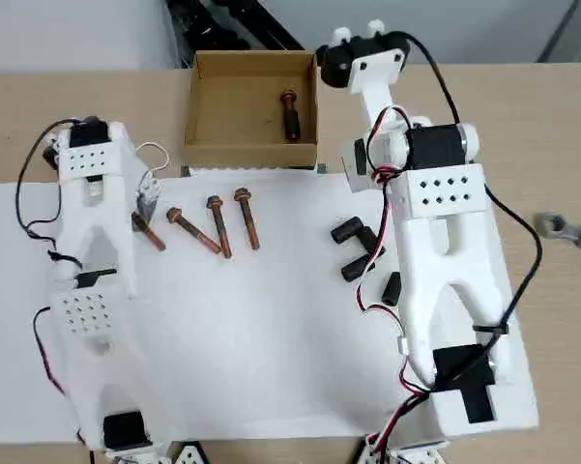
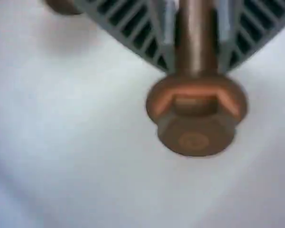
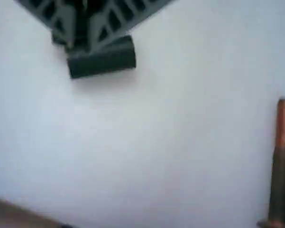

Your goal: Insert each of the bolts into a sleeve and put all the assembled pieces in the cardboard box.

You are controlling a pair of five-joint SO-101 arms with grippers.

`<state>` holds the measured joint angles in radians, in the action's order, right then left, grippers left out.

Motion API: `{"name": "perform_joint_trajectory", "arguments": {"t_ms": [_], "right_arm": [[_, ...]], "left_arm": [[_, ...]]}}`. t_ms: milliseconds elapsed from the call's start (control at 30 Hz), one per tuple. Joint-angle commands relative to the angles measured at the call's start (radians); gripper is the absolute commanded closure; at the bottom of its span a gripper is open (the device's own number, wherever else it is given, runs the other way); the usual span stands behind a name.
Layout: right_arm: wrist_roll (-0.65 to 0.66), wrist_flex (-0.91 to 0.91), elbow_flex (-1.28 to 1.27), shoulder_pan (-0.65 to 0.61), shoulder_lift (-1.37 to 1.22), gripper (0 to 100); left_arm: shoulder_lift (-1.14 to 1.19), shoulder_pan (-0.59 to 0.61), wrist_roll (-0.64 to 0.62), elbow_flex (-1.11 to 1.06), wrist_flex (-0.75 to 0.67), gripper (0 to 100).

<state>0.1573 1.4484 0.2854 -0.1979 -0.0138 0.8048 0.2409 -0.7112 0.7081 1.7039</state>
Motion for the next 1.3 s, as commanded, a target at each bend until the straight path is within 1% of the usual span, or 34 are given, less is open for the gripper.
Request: {"name": "perform_joint_trajectory", "arguments": {"t_ms": [0, 67, 200, 300, 367, 400, 500, 600, 733, 833, 933, 1000, 1067, 1100, 1200, 1267], "right_arm": [[-0.002, 0.065, 0.044, 0.018, 0.056, 99.6], [0.000, 0.116, 0.044, 0.025, 0.056, 99.6], [0.000, 0.214, 0.043, 0.027, 0.056, 99.6], [0.002, 0.219, 0.043, 0.039, 0.056, 99.6], [0.025, 0.220, 0.043, 0.042, 0.056, 99.5], [0.040, 0.223, 0.040, 0.041, 0.056, 99.5], [0.046, 0.225, -0.029, 0.042, 0.061, 99.5], [0.038, 0.205, -0.175, 0.061, 0.105, 99.5], [0.040, 0.036, -0.388, 0.111, 0.266, 99.5], [0.051, -0.108, -0.585, 0.117, 0.395, 99.5], [0.087, -0.263, -0.783, 0.111, 0.440, 99.5], [0.098, -0.374, -0.862, 0.108, 0.438, 99.5], [0.103, -0.458, -0.898, 0.107, 0.426, 98.8], [0.101, -0.472, -0.896, 0.107, 0.414, 97.4], [0.098, -0.473, -0.867, 0.107, 0.360, 92.6], [0.098, -0.452, -0.833, 0.111, 0.317, 91.8]], "left_arm": [[-0.140, -0.005, 0.057, 0.076, 0.051, 99], [-0.216, -0.012, 0.081, 0.070, 0.051, 99], [-0.385, -0.029, 0.173, 0.010, 0.049, 99], [-0.485, -0.040, 0.298, -0.022, 0.049, 99], [-0.543, -0.040, 0.396, -0.039, 0.051, 99], [-0.577, -0.038, 0.423, -0.056, 0.051, 99], [-0.695, -0.020, 0.460, -0.134, 0.049, 99], [-0.802, -0.017, 0.465, -0.236, 0.048, 99], [-0.933, -0.017, 0.466, -0.366, 0.044, 99], [-1.028, -0.017, 0.468, -0.453, 0.018, 99], [-1.105, -0.020, 0.488, -0.527, -0.017, 99], [-1.143, -0.020, 0.486, -0.575, -0.043, 99], [-1.165, -0.021, 0.483, -0.613, -0.052, 99], [-1.166, -0.021, 0.483, -0.624, -0.052, 99], [-1.166, -0.017, 0.483, -0.630, -0.051, 99], [-1.166, -0.017, 0.482, -0.630, -0.051, 99]]}}
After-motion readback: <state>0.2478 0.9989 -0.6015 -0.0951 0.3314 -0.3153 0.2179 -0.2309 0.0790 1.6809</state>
